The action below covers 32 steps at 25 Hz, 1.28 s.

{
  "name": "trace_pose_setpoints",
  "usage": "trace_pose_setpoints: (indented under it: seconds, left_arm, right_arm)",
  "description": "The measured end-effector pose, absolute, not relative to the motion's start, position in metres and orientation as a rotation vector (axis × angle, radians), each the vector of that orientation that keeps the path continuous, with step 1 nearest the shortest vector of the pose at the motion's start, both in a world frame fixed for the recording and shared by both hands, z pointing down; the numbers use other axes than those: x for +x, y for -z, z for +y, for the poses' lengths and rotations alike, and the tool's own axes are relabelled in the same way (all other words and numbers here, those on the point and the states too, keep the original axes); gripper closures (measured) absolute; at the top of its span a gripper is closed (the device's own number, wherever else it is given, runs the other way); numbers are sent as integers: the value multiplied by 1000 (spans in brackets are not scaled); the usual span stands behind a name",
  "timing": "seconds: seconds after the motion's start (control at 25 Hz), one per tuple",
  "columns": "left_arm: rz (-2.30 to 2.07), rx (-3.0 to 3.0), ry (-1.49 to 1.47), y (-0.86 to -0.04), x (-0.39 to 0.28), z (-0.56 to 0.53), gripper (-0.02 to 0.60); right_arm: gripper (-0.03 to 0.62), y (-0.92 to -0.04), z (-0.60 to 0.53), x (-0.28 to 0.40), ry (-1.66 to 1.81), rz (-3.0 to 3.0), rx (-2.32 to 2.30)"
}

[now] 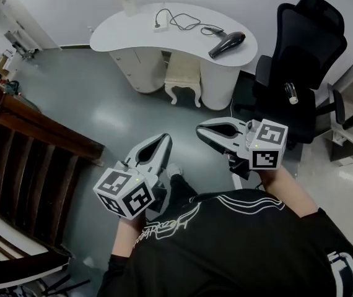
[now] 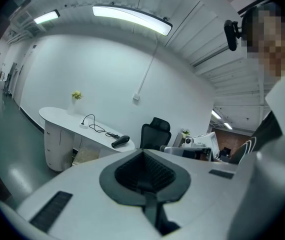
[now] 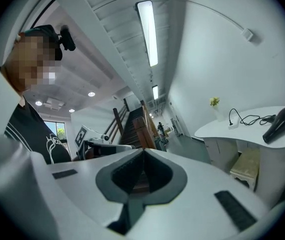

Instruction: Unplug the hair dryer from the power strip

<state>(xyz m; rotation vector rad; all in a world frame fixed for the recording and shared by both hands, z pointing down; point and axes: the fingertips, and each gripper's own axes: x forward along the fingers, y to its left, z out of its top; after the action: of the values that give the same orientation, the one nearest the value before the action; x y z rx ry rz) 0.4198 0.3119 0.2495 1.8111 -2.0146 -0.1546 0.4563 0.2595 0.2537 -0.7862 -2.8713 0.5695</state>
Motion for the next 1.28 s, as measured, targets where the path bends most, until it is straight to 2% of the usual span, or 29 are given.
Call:
trace_pose_setpoints:
  seconds: [0.68, 1.04, 1.28]
  left_arm:
    - [-1942, 1758, 171, -264, 91, 260, 580]
    - [-1914, 1777, 185, -270, 22, 236, 580]
    - [-1843, 1798, 167, -287, -10, 169, 580]
  right_arm:
    - [597, -272, 201, 138, -654, -2800, -703]
    - [597, -280, 175, 70, -638, -2798, -657]
    - [597, -302, 111, 44, -703, -2793, -579]
